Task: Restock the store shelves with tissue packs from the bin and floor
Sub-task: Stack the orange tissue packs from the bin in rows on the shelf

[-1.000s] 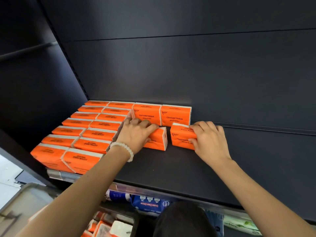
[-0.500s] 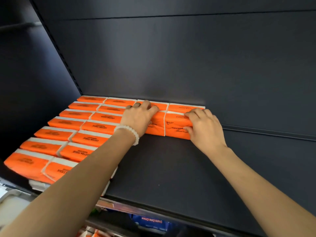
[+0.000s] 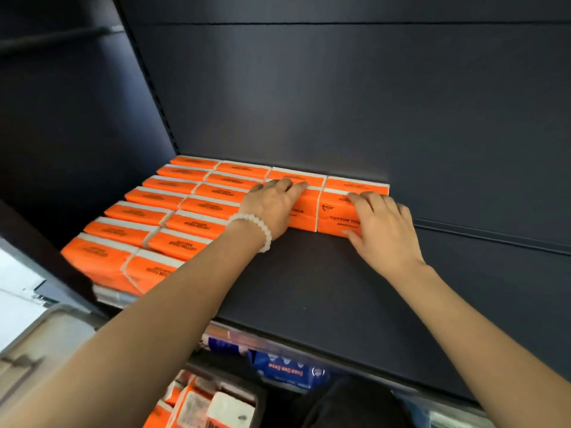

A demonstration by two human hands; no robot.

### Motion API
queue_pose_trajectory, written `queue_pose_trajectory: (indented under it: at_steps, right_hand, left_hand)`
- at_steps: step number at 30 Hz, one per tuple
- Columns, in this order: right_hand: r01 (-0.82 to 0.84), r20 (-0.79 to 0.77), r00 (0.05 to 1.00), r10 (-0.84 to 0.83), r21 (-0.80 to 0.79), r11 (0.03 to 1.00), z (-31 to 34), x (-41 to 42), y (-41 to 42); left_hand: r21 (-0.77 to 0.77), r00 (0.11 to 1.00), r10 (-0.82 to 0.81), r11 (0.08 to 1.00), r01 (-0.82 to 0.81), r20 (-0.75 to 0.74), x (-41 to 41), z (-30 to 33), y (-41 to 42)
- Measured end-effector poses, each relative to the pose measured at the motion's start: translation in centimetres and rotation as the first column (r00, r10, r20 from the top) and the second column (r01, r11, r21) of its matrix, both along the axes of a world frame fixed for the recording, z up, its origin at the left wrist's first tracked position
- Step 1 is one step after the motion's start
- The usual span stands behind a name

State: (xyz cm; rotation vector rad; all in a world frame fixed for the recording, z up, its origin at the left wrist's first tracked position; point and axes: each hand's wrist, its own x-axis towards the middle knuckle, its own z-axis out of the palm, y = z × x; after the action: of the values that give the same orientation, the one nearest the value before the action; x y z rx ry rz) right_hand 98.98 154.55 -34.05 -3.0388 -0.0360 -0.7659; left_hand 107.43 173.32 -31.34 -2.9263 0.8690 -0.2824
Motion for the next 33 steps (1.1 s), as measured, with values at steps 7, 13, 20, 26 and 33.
queue_pose_trajectory:
  at_steps: [7,13,20,26,33]
  right_hand:
    - [-0.169,0.111,0.982,0.154,0.135,0.976,1.1,-6.6,5.9]
    - [-0.337,0.053,0.941,0.333,0.121,0.934,-0.6,-12.3,13.1]
    - [-0.389,-0.133,0.902,0.411,0.164,0.907,-2.1,-14.3,19.9]
    - [-0.348,-0.202,0.903,0.379,0.174,0.921,-2.3,-12.7,21.0]
    - [-0.443,-0.262,0.840,0.475,0.173,0.880,-5.0,-10.9,24.2]
  left_hand:
    - [-0.074,0.987,0.053,0.996,-0.043,0.149,-10.1,1.1,5.7]
    - [-0.200,0.969,0.035,0.980,0.015,0.244,-19.5,-2.5,13.9]
    - [-0.249,0.994,0.027,0.969,-0.001,0.101,-21.6,-6.2,20.2]
    - [-0.306,0.992,0.121,0.946,-0.110,0.020,-18.5,-7.8,22.4]
    - [-0.327,0.975,0.221,0.919,-0.220,-0.033,-20.2,-11.2,26.9]
